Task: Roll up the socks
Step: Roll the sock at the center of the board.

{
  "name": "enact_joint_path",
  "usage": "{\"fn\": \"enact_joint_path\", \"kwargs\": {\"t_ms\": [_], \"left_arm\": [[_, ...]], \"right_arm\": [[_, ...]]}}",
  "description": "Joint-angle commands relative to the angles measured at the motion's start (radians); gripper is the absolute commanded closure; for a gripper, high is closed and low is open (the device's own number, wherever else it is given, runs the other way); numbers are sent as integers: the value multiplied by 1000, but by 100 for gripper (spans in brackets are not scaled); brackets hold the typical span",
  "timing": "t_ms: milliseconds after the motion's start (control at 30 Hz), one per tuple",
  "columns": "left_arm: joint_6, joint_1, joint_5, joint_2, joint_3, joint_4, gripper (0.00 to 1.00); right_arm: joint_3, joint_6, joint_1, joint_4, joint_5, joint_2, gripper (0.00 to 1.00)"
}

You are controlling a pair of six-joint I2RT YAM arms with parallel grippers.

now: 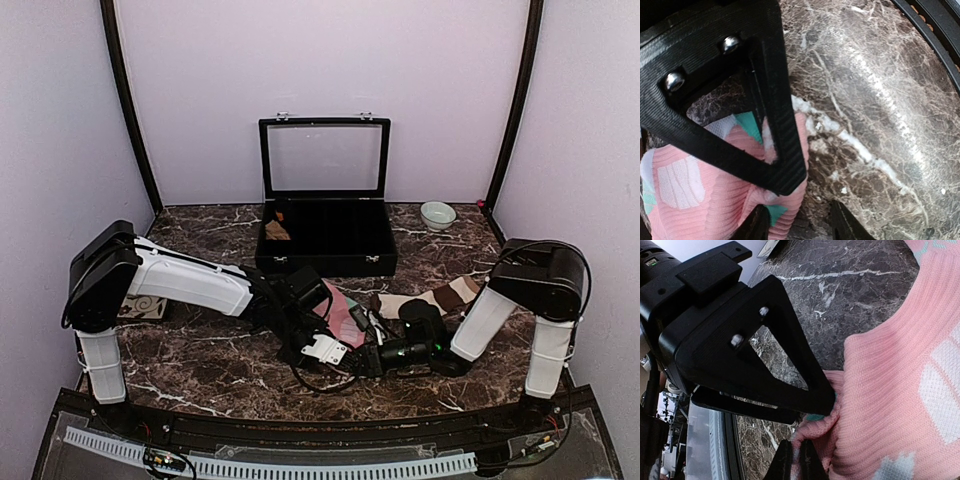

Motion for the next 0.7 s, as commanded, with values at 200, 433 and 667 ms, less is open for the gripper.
{"fn": "enact_joint_path", "kwargs": {"t_ms": [200, 433, 667], "left_arm": [[19, 16, -86, -26, -39, 7, 59], [23, 18, -88, 13, -42, -28, 61], [30, 32, -107, 83, -14, -70, 81]], "right_arm": [[-55, -28, -5, -400, 10, 93, 95], [-45, -29, -6, -405, 13, 84, 91], [-49, -35, -8, -414, 22, 46, 85]]}}
